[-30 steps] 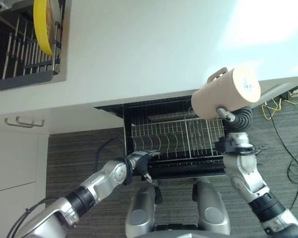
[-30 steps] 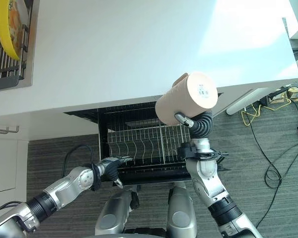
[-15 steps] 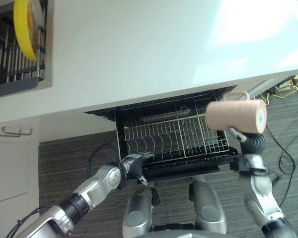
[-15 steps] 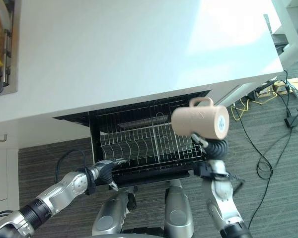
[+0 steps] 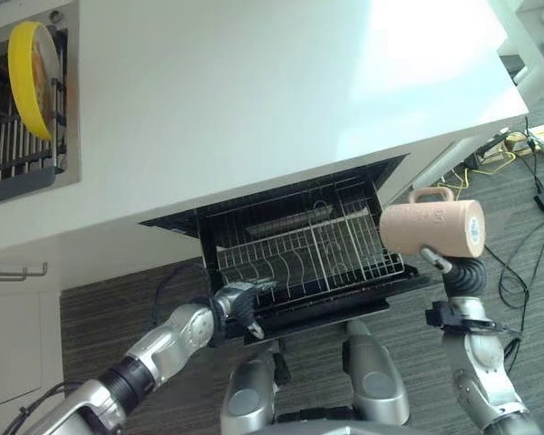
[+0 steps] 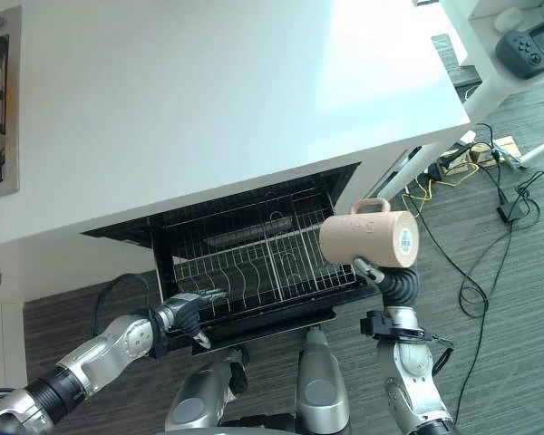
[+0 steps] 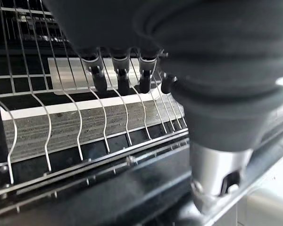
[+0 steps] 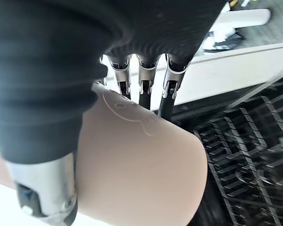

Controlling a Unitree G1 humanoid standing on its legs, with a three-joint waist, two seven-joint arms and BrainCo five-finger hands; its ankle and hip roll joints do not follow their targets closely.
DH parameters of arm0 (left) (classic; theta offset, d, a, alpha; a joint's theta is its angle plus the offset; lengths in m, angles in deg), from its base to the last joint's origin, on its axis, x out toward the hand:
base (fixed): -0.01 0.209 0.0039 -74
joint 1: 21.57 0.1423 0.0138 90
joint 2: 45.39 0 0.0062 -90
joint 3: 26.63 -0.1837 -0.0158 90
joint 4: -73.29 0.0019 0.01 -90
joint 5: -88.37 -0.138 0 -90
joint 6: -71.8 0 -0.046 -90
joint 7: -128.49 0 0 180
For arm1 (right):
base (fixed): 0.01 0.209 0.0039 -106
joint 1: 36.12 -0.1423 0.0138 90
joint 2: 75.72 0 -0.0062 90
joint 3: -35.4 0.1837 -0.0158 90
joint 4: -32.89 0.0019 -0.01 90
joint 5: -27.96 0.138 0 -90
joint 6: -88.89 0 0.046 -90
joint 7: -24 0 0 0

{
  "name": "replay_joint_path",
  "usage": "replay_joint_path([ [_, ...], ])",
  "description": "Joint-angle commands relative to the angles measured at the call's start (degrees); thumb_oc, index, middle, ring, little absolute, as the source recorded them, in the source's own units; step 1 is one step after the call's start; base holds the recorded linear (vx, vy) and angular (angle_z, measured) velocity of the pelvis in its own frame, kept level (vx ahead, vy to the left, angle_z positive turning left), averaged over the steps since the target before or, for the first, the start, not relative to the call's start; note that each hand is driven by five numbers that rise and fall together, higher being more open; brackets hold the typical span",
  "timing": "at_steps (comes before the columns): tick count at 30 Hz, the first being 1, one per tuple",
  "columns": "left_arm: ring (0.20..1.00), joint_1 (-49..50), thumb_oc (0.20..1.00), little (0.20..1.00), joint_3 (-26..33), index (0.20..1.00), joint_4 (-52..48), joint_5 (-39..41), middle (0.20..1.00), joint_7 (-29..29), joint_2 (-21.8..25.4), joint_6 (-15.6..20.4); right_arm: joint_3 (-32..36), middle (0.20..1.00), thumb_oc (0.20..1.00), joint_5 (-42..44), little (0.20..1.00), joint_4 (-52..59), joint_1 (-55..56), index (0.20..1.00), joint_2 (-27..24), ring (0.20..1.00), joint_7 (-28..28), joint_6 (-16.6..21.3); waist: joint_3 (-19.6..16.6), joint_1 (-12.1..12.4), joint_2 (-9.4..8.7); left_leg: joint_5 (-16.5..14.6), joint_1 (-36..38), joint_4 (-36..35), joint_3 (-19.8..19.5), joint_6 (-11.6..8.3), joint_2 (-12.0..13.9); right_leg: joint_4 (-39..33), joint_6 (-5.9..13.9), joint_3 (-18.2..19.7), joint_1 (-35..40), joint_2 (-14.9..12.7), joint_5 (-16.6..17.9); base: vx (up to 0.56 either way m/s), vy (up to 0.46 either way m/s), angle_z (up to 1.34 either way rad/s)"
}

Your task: Place the dishes in the dishwasher.

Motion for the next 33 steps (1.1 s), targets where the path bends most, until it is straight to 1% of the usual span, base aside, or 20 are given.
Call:
replay_joint_path([
  [1, 1.000, 1.3, 1.000, 1.000, -1.5, 1.000, 0.5, -2.4, 1.000, 0.3, 1.2, 1.3, -2.8, 0.200, 0.200, -4.5, 0.200, 2.6, -1.9, 0.200, -0.7, 0.200, -1.2, 0.4, -4.9, 1.8, -1.45, -7.8, -5.8, 12.3, -6.7, -3.39, 6.5, 6.6, 8.63, -1.3, -2.5, -12.2, -3.2, 0.03, -0.046, 0.01],
  [2, 1.000, 0.3, 1.000, 1.000, -2.3, 1.000, 0.8, -2.7, 1.000, 0.7, 0.9, 1.5, -4.7, 0.200, 0.200, -4.7, 0.200, 1.1, -4.3, 0.200, -0.6, 0.200, -2.8, -0.6, -4.8, 2.5, -1.38, -7.6, -6.0, 12.3, -7.0, -3.58, 6.6, 6.7, 8.59, -2.0, -2.3, -12.4, -3.3, 0.02, -0.042, 0.04],
  [3, 1.000, 0.1, 1.000, 1.000, -2.5, 1.000, 0.9, -2.8, 1.000, 0.7, 0.9, 1.6, -5.0, 0.200, 0.200, -4.8, 0.200, 0.8, -4.7, 0.200, -0.6, 0.200, -3.1, -0.9, -4.8, 2.6, -1.37, -7.5, -6.0, 12.3, -7.1, -3.64, 6.6, 6.7, 8.57, -2.2, -2.3, -12.4, -3.3, 0.02, -0.050, 0.11],
  [4, 1.000, -1.0, 1.000, 1.000, -3.7, 1.000, 1.5, -3.3, 1.000, 0.8, 0.4, 2.0, -6.9, 0.200, 0.200, -4.9, 0.200, -1.5, -6.7, 0.200, -0.4, 0.200, -4.0, -1.7, -4.7, 3.5, -1.30, -7.3, -6.3, 12.5, -7.6, -3.92, 6.7, 7.0, 8.53, -3.0, -2.4, -12.8, -3.3, 0.02, -0.034, 0.25],
  [8, 1.000, -2.7, 1.000, 1.000, -5.3, 1.000, 1.4, -3.9, 1.000, 1.9, 0.2, 2.3, -8.8, 0.200, 0.200, -2.4, 0.200, -6.7, -9.7, 0.200, 1.3, 0.200, -5.2, -3.3, -4.7, 5.1, -1.11, -7.1, -6.7, 12.6, -8.5, -4.17, 6.6, 7.3, 8.51, -4.6, -2.1, -13.5, -3.1, 0.04, -0.039, 0.22],
  [10, 1.000, -3.2, 1.000, 1.000, -5.9, 1.000, 1.0, -4.0, 1.000, 2.6, 0.2, 2.2, -8.9, 0.200, 0.200, -1.6, 0.200, -8.6, -10.5, 0.200, 2.1, 0.200, -5.0, -4.6, -4.8, 5.7, -1.05, -7.0, -6.7, 12.5, -8.7, -4.30, 6.6, 7.1, 8.52, -5.1, -1.9, -13.8, -2.8, 0.05, -0.026, 0.18],
  [11, 1.000, -3.7, 1.000, 1.000, -6.3, 1.000, 0.9, -3.9, 1.000, 3.0, 0.5, 2.1, -9.0, 0.200, 0.200, -1.0, 0.200, -9.6, -11.1, 0.200, 2.6, 0.200, -5.2, -6.0, -4.9, 6.0, -1.08, -7.0, -6.8, 12.7, -8.9, -4.36, 6.6, 7.1, 8.51, -5.4, -1.9, -13.9, -2.6, 0.06, -0.037, 0.03],
  [12, 1.000, -4.0, 1.000, 1.000, -6.4, 1.000, 1.0, -4.0, 1.000, 3.4, 0.6, 2.5, -8.7, 0.200, 0.200, 0.1, 0.200, -10.8, -11.5, 0.200, 3.1, 0.200, -5.2, -7.1, -4.9, 6.4, -1.12, -6.9, -6.9, 12.8, -9.1, -4.39, 6.6, 7.2, 8.49, -5.6, -1.8, -14.0, -2.5, 0.05, -0.041, 0.02],
  [15, 1.000, -4.4, 1.000, 1.000, -6.4, 1.000, 0.6, -3.8, 1.000, 4.3, 1.4, 2.9, -7.9, 0.200, 0.200, -0.9, 0.200, -12.6, -12.2, 0.200, 3.6, 0.200, -6.4, -9.4, -4.9, 7.0, -1.30, -6.9, -7.1, 13.2, -9.6, -4.43, 6.7, 7.6, 8.47, -6.0, -1.9, -14.1, -2.3, 0.05, -0.045, 0.06],
  [19, 1.000, -3.8, 1.000, 1.000, -5.2, 1.000, -0.7, -3.6, 1.000, 6.5, 3.0, 3.5, -4.1, 0.200, 0.200, 0.7, 0.200, -17.2, -11.8, 0.200, 4.8, 0.200, -9.1, -13.5, -5.2, 7.8, -2.00, -6.9, -7.5, 14.1, -10.1, -4.41, 7.3, 8.3, 8.33, -6.7, -1.6, -13.9, -2.3, 0.07, -0.066, 0.15],
  [21, 1.000, -3.8, 1.000, 1.000, -5.1, 1.000, -1.0, -3.6, 1.000, 6.8, 3.3, 3.4, -3.8, 0.200, 0.200, 0.5, 0.200, -17.6, -11.9, 0.200, 4.9, 0.200, -9.3, -13.9, -5.2, 7.9, -2.09, -7.0, -7.6, 14.3, -10.2, -4.42, 7.3, 8.4, 8.31, -6.8, -1.6, -13.9, -2.3, 0.03, -0.055, 0.19],
  [22, 1.000, -3.3, 1.000, 1.000, -4.7, 1.000, -1.9, -4.1, 1.000, 8.0, 4.2, 3.7, -2.8, 0.200, 0.200, -0.7, 0.200, -19.3, -11.7, 0.200, 4.7, 0.200, -10.3, -15.8, -5.2, 8.3, -2.53, -7.0, -7.7, 14.5, -10.4, -4.38, 7.6, 8.4, 8.34, -7.2, -1.5, -13.7, -2.2, 0.03, -0.081, 0.16],
  [23, 1.000, -3.2, 1.000, 1.000, -4.6, 1.000, -2.4, -4.0, 1.000, 8.3, 4.8, 3.8, -2.7, 0.200, 0.200, -1.4, 0.200, -19.9, -11.9, 0.200, 4.6, 0.200, -10.9, -16.7, -5.2, 8.4, -2.68, -7.0, -7.5, 14.4, -10.5, -4.40, 7.7, 8.2, 8.40, -7.3, -1.3, -13.5, -2.1, 0.04, -0.126, 0.08],
  [26, 1.000, -3.9, 1.000, 1.000, -5.2, 1.000, -3.1, -3.6, 1.000, 9.3, 6.2, 4.1, -2.9, 0.200, 0.200, -3.5, 0.200, -22.2, -14.1, 0.200, 4.0, 0.200, -11.9, -19.0, -5.3, 9.3, -3.58, -7.2, -7.1, 14.1, -10.7, -4.43, 8.0, 7.5, 8.50, -7.9, -0.3, -13.1, -1.9, 0.03, -0.093, 0.02],
  [27, 1.000, -4.0, 1.000, 1.000, -5.2, 1.000, -3.1, -3.6, 1.000, 9.3, 6.2, 4.1, -2.9, 0.200, 0.200, -3.5, 0.200, -22.3, -14.2, 0.200, 4.1, 0.200, -11.9, -19.0, -5.2, 9.4, -3.59, -7.2, -7.1, 14.1, -10.7, -4.43, 8.0, 7.4, 8.50, -7.9, -0.3, -13.1, -1.8, 0.07, -0.127, 0.00],
  [28, 1.000, -5.1, 1.000, 1.000, -6.4, 1.000, -2.8, -3.6, 1.000, 10.6, 6.4, 4.9, -3.4, 0.200, 0.200, -2.8, 0.200, -25.5, -17.1, 0.200, 3.8, 0.200, -12.9, -21.6, -5.6, 10.5, -4.19, -7.3, -7.1, 14.5, -10.9, -4.62, 8.5, 7.5, 8.55, -8.5, 0.3, -12.9, -1.9, 0.09, -0.132, -0.02],
  [29, 1.000, -6.0, 1.000, 1.000, -7.0, 1.000, -2.7, -3.4, 1.000, 11.3, 6.6, 5.3, -3.2, 0.200, 0.200, -2.5, 0.200, -27.7, -19.1, 0.200, 3.7, 0.200, -13.2, -22.5, -5.4, 11.1, -4.35, -7.5, -7.2, 15.0, -11.3, -4.70, 8.7, 7.6, 8.52, -8.9, 0.7, -12.8, -2.0, 0.11, -0.163, -0.01],
  [31, 1.000, -6.9, 1.000, 1.000, -7.7, 1.000, -2.8, -3.1, 1.000, 12.3, 6.8, 5.6, -2.9, 0.200, 0.200, -1.7, 0.200, -29.9, -21.4, 0.200, 3.8, 0.200, -13.9, -23.0, -5.4, 11.7, -4.51, -7.6, -7.3, 15.4, -11.7, -4.73, 8.9, 7.9, 8.50, -9.2, 0.9, -12.7, -2.1, 0.08, -0.096, 0.12],
  [32, 1.000, -8.5, 1.000, 1.000, -8.8, 1.000, -2.9, -3.2, 1.000, 13.5, 7.2, 6.0, -3.0, 0.200, 0.200, -0.8, 0.200, -33.2, -25.3, 0.200, 4.7, 0.200, -14.7, -24.3, -5.2, 12.6, -4.67, -7.8, -7.5, 16.0, -12.2, -4.88, 9.1, 8.1, 8.47, -9.6, 1.3, -12.6, -2.2, 0.08, -0.090, 0.13],
  [33, 1.000, -9.3, 1.000, 1.000, -9.3, 1.000, -2.9, -3.1, 1.000, 13.9, 7.3, 6.0, -3.1, 0.200, 0.200, -0.6, 0.200, -34.3, -26.8, 0.200, 5.3, 0.200, -15.4, -24.9, -5.1, 12.9, -4.63, -7.8, -7.7, 16.3, -12.4, -4.92, 9.1, 8.2, 8.42, -9.8, 1.3, -12.6, -2.2, 0.07, -0.077, 0.05],
])
